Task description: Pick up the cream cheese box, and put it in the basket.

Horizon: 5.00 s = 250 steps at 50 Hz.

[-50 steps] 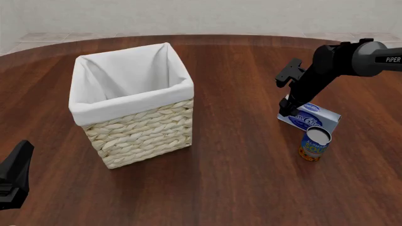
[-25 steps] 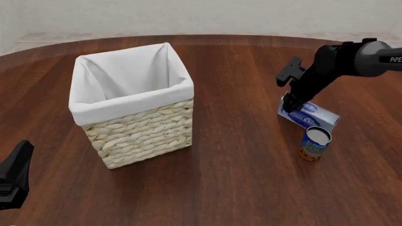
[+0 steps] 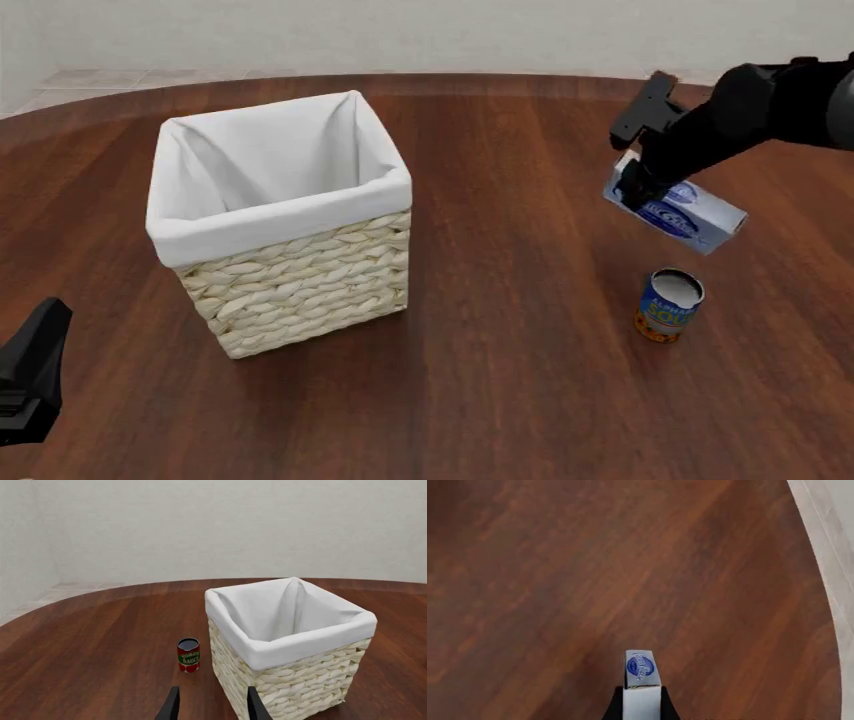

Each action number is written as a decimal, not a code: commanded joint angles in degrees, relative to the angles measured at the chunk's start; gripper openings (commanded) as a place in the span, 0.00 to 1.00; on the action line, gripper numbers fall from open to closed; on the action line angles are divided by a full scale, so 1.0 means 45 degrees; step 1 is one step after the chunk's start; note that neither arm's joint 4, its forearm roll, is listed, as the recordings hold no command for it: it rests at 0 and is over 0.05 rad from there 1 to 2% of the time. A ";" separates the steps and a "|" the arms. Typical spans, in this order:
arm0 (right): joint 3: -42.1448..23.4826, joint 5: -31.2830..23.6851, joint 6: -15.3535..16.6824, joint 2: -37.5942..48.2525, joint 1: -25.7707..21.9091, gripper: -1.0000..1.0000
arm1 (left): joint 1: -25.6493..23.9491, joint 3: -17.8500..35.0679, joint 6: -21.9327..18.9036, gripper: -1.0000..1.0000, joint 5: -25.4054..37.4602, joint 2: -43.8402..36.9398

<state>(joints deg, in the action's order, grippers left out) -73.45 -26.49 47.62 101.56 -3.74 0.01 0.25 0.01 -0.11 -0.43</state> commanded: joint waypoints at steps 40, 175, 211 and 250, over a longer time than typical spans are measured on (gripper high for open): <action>0.3319 0.4914 -1.0318 -0.8882 -0.3163 0.00 | -0.0002 0.0000 0.0000 1.00 0.0000 0.0001; -0.2725 1.1274 -1.1220 0.0792 -1.0670 0.00 | 0.0000 0.0000 -0.0001 1.00 0.0000 -0.0001; -0.3530 1.2226 -0.8416 0.2607 -1.1341 0.00 | -0.0001 0.0000 0.0002 1.00 0.0000 0.0000; -0.3508 1.2621 -0.7289 0.3170 -1.1632 1.00 | 0.0002 0.0000 0.0003 1.00 0.0000 0.0003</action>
<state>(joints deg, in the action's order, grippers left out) -89.72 29.79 14.61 116.14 -55.78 0.01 0.24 0.01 -0.11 -0.43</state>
